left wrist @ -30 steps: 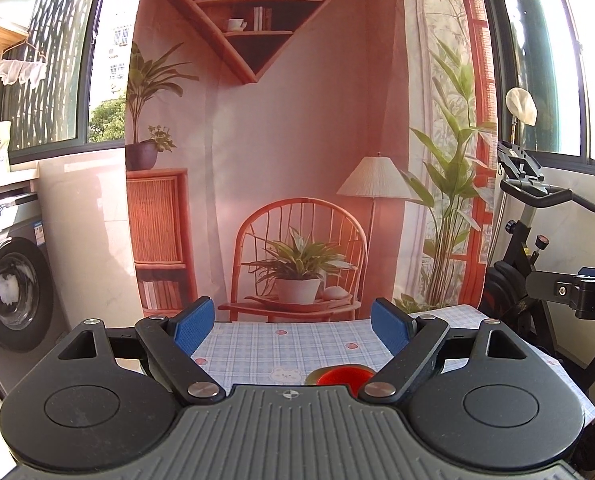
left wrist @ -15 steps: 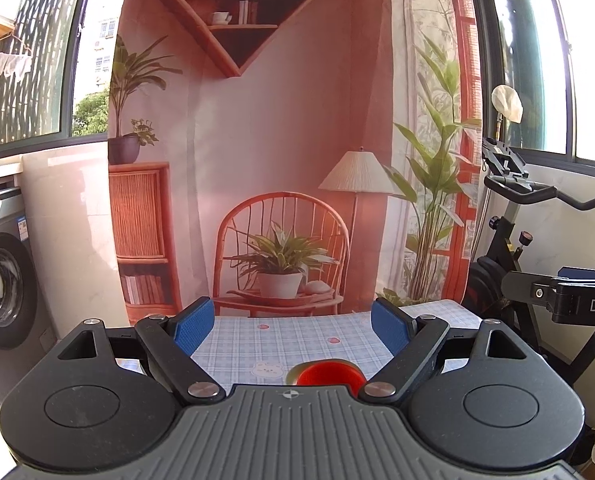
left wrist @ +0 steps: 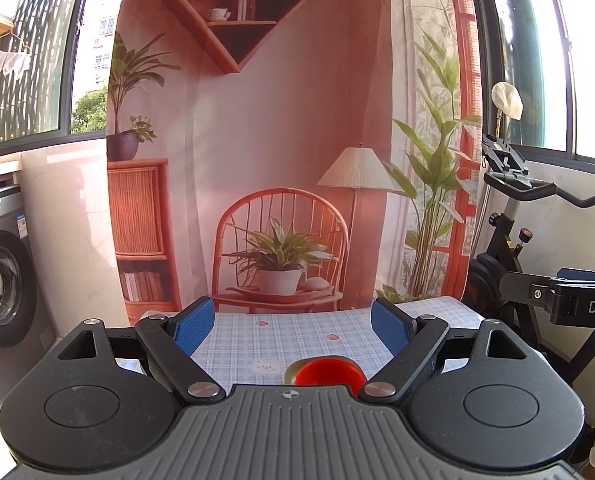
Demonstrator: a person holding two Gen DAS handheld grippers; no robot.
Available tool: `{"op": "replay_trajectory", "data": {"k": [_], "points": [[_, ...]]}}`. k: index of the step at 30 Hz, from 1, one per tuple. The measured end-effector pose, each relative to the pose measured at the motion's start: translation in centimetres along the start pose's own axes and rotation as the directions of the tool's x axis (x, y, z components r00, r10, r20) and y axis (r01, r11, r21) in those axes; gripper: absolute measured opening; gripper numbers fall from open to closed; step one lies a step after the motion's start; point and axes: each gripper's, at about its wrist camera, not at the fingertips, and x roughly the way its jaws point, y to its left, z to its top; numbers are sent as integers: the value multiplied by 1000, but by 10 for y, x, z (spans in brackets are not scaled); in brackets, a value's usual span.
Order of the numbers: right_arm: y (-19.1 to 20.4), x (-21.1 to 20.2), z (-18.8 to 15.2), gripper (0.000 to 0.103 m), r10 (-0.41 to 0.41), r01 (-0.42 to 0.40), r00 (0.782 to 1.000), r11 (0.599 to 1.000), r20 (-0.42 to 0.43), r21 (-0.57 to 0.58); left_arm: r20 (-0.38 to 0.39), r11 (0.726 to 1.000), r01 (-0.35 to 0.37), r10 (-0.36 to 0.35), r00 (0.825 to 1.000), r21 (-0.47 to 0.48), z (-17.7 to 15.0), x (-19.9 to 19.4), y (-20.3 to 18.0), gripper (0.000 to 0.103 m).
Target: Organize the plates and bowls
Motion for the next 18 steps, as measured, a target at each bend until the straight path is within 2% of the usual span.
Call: {"op": "replay_trajectory", "data": {"k": [18], "points": [[4, 5, -3, 103, 4, -4, 1000, 1000, -14, -1, 6, 1000, 3, -3, 1000, 0, 0, 1, -1, 87]]}}
